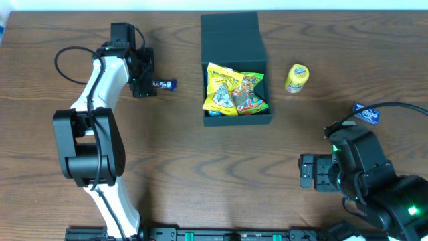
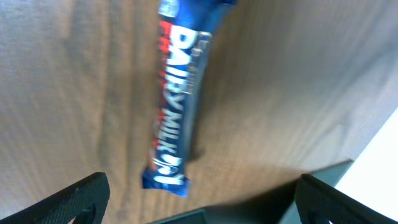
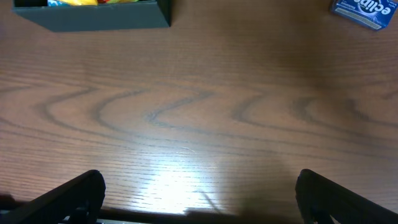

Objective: Pack container
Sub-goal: 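Move the left gripper over the blue Dairy Milk bar, then lower the left gripper and pinch the Dairy Milk bar's end, then lift the Dairy Milk bar with the left gripper into the box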

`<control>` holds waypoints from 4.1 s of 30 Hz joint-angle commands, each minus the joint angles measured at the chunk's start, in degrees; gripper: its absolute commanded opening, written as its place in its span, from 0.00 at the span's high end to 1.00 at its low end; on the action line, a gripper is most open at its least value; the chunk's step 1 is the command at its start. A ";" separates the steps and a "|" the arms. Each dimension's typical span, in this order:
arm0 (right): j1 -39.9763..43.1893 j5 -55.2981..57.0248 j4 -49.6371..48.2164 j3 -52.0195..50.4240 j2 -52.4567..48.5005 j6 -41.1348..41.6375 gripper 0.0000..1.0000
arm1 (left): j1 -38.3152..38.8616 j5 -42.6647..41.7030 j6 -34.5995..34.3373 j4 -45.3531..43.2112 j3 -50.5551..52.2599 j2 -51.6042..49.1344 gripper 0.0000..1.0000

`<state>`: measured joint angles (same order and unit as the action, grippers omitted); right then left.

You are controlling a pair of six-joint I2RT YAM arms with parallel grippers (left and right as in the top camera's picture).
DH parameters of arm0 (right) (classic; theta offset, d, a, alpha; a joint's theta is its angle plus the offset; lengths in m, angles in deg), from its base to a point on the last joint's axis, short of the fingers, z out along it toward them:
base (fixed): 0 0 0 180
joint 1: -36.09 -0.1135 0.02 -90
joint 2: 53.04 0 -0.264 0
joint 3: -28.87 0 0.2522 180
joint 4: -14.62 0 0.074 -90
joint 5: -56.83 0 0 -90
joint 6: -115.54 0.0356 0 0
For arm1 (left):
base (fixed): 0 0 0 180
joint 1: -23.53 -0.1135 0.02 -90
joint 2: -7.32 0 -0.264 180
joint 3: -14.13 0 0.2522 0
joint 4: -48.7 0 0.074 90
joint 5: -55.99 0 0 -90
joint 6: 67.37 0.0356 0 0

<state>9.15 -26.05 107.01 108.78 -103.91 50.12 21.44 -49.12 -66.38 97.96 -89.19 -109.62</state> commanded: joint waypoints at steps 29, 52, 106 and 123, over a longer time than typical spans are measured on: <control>-0.46 0.13 0.07 0.04 0.26 0.66 0.01 | -2.16 -8.70 -1.55 8.04 -6.27 -9.77 0.11; -0.46 0.13 0.07 0.04 0.26 0.66 0.01 | -2.49 -9.55 -0.74 8.13 -6.27 -9.77 0.79; -0.46 0.13 0.07 0.04 0.26 0.66 0.01 | 30.62 -0.87 -25.90 -4.11 -14.03 -1.44 0.94; -0.46 0.13 0.07 0.04 0.26 0.68 0.01 | 30.38 2.99 -28.02 -4.55 -14.01 -7.74 0.95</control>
<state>9.15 -26.05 106.99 108.78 -103.91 50.12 52.21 -47.50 -93.29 93.51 -102.48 -115.90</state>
